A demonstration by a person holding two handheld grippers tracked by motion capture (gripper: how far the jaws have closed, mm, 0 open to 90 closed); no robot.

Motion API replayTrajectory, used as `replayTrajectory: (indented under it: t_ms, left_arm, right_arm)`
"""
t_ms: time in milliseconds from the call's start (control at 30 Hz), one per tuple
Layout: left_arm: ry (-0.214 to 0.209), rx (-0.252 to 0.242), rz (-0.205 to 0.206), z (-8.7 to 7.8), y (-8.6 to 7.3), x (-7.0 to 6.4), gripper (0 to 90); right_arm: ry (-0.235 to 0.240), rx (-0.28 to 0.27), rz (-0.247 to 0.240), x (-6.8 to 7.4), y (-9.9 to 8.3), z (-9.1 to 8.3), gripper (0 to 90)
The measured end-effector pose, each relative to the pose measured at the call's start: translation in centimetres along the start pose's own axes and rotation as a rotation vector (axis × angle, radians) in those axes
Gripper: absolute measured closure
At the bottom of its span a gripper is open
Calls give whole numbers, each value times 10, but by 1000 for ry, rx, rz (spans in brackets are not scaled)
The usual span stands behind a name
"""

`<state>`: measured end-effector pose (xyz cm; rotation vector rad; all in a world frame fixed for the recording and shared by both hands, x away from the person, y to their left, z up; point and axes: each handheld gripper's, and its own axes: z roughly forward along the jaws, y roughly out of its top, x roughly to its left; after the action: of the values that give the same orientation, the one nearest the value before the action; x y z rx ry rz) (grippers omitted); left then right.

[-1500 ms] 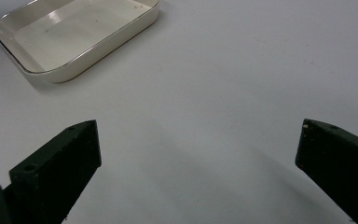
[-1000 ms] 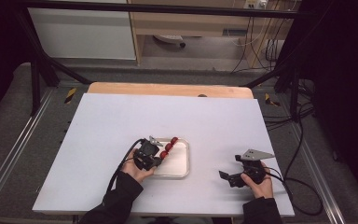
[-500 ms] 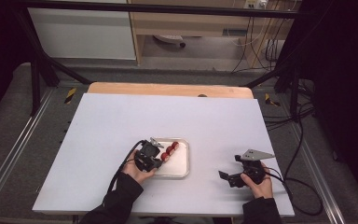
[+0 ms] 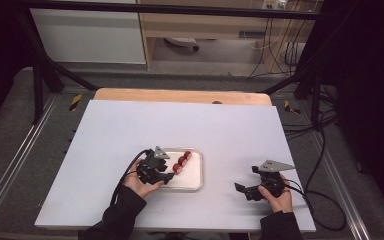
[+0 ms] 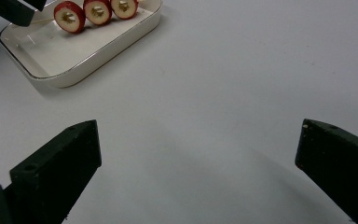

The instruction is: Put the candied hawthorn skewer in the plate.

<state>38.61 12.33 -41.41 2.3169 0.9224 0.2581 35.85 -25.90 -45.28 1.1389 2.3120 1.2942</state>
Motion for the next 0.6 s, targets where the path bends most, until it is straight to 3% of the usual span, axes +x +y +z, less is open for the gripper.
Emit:
replayTrajectory:
  t_ms: [100, 300, 433, 600]
  left_arm:
    - [-25, -27, 18, -9, -5, 4, 441]
    - [-34, -77, 23, -28, -17, 16, 252]
    - [11, -110, 37, -39, -33, 24, 153]
    - [36, -144, 13, -49, -58, 38, 80]
  right_arm:
    - [1, 1, 2, 0, 0, 0, 6]
    - [2, 1, 4, 0, 0, -1, 6]
    - [2, -4, 5, 0, 0, -1, 6]
    - [3, -4, 8, 0, 0, -1, 6]
